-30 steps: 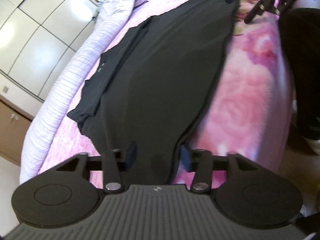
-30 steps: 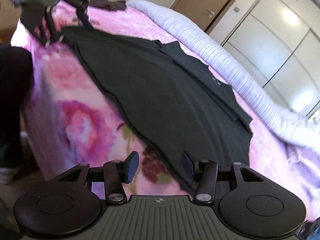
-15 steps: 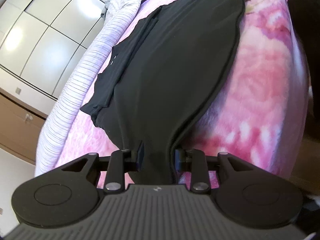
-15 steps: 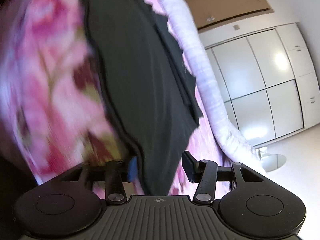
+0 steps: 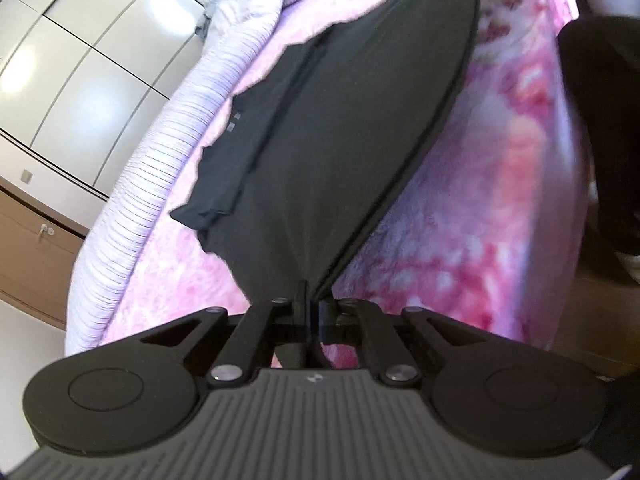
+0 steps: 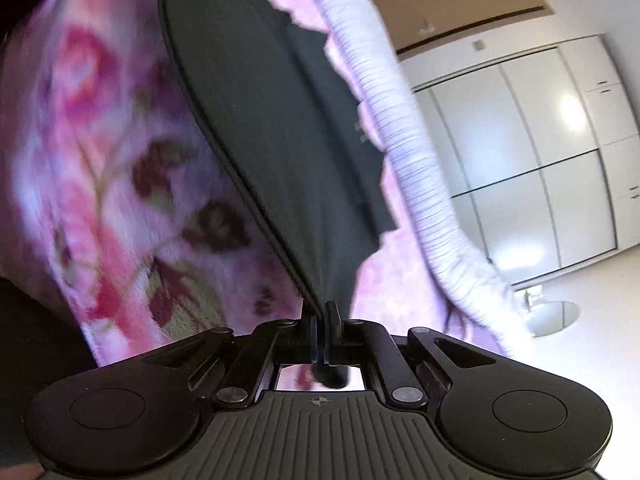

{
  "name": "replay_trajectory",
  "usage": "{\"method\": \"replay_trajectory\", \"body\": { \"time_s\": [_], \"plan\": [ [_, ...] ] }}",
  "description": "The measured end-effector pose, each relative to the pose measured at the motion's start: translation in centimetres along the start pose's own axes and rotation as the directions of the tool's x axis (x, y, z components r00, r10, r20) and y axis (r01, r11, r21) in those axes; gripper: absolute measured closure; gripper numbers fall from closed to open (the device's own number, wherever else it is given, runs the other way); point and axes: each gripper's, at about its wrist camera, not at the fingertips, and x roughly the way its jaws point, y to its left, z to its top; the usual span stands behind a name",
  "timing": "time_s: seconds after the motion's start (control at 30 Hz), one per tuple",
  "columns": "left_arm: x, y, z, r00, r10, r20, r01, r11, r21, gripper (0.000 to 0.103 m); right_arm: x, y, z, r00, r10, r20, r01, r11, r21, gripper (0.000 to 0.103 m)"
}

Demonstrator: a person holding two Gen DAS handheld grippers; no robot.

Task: Fold clothes
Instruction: 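Lift the hem with both grippers and fold it toward the collar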

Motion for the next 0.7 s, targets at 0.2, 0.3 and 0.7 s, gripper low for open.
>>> {"method": "replay_trajectory", "body": {
  "time_s": [0.2,0.3,0.7],
  "plan": [
    [-9.1,-1.9,-1.7,0.998,-0.06,0.032,0.06,0.998,-0.027,0.101,-8.9,0.5,-0.8,0.999,0.037,0.012,-0.037,0.999,0.003,0.102],
    [-12.8,-4.2,-2.7,0.991,-0.136,0.017,0.137,0.99,-0.037,0.101,-13.7,2.3,-2.0,0.995,0.102,-0.001,-0.102,0.995,0.007,0.102],
    [-17.6,-4.4,-2.3,0.98,-0.198,0.023,0.199,0.971,-0.136,0.101,-22.5,4.6,-2.4,0.992,0.129,-0.012,-0.128,0.991,0.035,0.102]
  ]
}}
